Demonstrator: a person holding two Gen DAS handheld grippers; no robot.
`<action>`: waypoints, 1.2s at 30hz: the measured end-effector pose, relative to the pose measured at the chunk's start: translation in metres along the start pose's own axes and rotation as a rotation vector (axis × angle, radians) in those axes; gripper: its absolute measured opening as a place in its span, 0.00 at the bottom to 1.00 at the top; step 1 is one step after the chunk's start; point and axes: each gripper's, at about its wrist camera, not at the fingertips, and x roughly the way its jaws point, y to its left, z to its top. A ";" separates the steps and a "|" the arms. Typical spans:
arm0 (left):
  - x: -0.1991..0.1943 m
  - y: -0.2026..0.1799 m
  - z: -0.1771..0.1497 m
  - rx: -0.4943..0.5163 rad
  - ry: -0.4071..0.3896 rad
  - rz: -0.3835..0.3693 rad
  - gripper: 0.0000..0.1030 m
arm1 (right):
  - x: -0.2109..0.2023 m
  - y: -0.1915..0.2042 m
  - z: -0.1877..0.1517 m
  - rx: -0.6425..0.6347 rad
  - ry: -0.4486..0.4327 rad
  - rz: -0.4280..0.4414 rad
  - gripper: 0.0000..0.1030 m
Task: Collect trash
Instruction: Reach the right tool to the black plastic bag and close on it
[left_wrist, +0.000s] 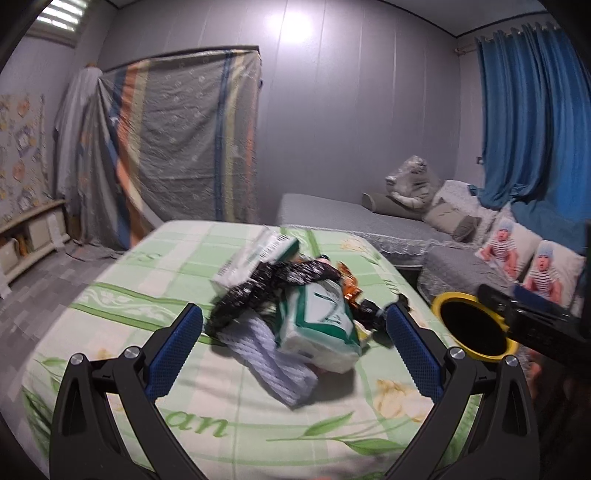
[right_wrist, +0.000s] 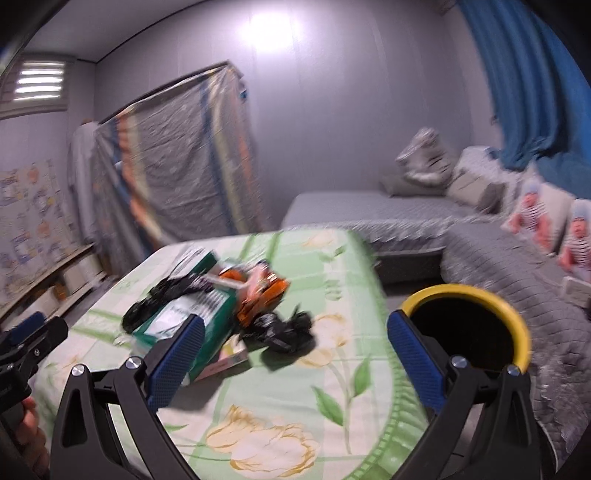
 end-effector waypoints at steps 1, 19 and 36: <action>0.001 0.001 -0.001 -0.004 0.003 -0.005 0.93 | 0.012 -0.003 0.002 -0.021 0.019 0.062 0.93; 0.053 0.024 0.006 0.080 0.054 -0.088 0.93 | 0.175 -0.005 -0.007 -0.339 0.425 0.287 0.91; 0.093 0.031 0.010 0.150 0.277 -0.181 0.93 | 0.207 -0.011 -0.005 -0.295 0.516 0.324 0.27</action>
